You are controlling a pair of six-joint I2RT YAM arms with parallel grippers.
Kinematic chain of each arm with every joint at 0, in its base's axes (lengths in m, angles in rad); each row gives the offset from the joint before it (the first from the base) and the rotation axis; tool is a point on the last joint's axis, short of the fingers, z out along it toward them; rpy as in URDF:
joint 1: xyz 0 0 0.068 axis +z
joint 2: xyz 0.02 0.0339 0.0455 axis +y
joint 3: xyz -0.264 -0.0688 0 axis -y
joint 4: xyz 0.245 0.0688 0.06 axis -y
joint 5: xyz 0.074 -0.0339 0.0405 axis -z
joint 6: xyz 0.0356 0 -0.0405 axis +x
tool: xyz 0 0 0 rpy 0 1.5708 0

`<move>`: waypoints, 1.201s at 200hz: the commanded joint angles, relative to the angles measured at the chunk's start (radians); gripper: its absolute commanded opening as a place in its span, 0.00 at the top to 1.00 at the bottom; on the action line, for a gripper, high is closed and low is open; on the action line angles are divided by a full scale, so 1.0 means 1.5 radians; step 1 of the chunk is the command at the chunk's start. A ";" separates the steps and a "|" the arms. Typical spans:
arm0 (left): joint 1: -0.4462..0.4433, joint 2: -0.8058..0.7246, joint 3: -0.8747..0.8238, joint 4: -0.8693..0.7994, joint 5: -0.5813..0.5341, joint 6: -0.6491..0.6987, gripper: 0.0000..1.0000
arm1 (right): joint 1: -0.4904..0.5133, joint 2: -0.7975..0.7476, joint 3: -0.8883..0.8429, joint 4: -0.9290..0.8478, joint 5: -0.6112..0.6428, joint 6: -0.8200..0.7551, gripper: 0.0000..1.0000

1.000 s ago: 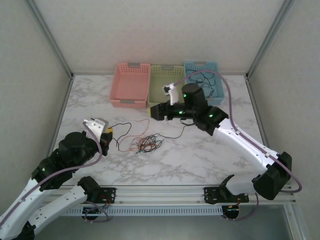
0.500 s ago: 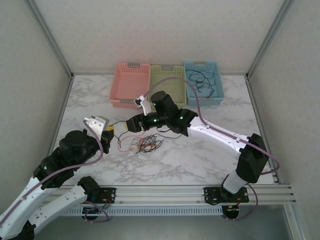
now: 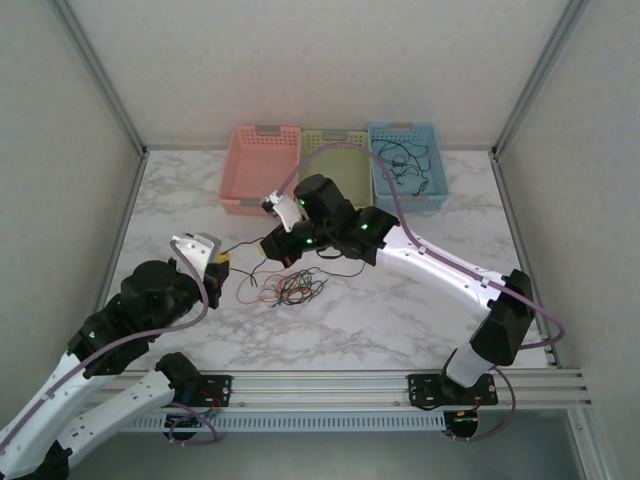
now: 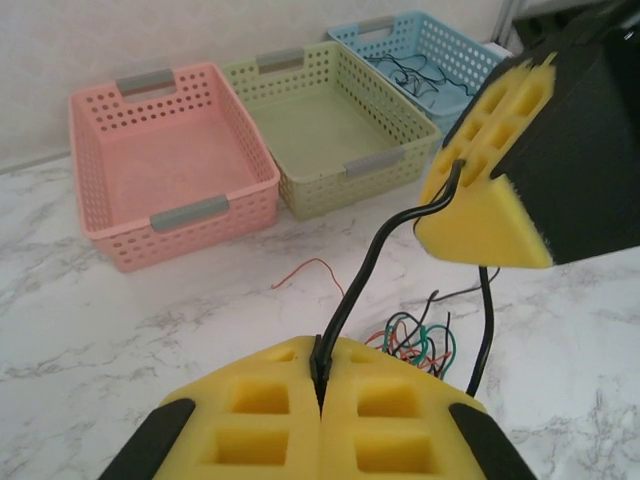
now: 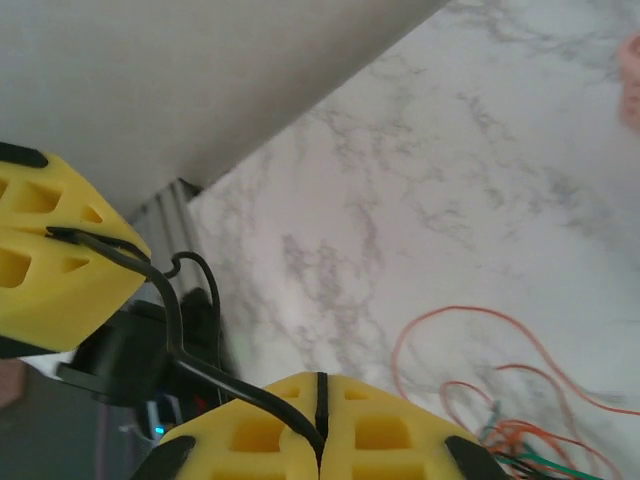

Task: Untangle the cables

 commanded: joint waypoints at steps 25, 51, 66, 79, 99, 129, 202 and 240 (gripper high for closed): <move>0.004 -0.010 0.024 -0.049 -0.006 0.028 1.00 | 0.015 -0.009 0.039 -0.180 0.348 -0.249 1.00; 0.004 -0.007 0.024 -0.058 -0.003 0.031 1.00 | 0.021 0.005 0.047 -0.189 0.425 -0.291 1.00; 0.004 -0.007 0.024 -0.060 0.000 0.028 1.00 | 0.021 0.005 0.046 -0.179 0.433 -0.291 1.00; 0.004 -0.008 0.024 -0.060 0.000 0.026 1.00 | 0.021 -0.003 0.040 -0.162 0.434 -0.277 1.00; 0.004 -0.007 0.025 -0.058 0.004 0.020 1.00 | -0.002 -0.010 0.049 -0.163 0.400 -0.220 1.00; 0.004 -0.002 0.030 -0.059 0.024 0.003 0.55 | -0.075 -0.037 0.042 -0.147 0.365 -0.123 1.00; 0.004 -0.031 0.022 -0.078 -0.017 -0.031 0.23 | -0.316 0.017 0.073 -0.184 0.482 0.095 1.00; 0.004 -0.046 0.016 -0.095 -0.028 -0.052 0.23 | -0.446 0.117 0.123 -0.153 0.500 0.155 1.00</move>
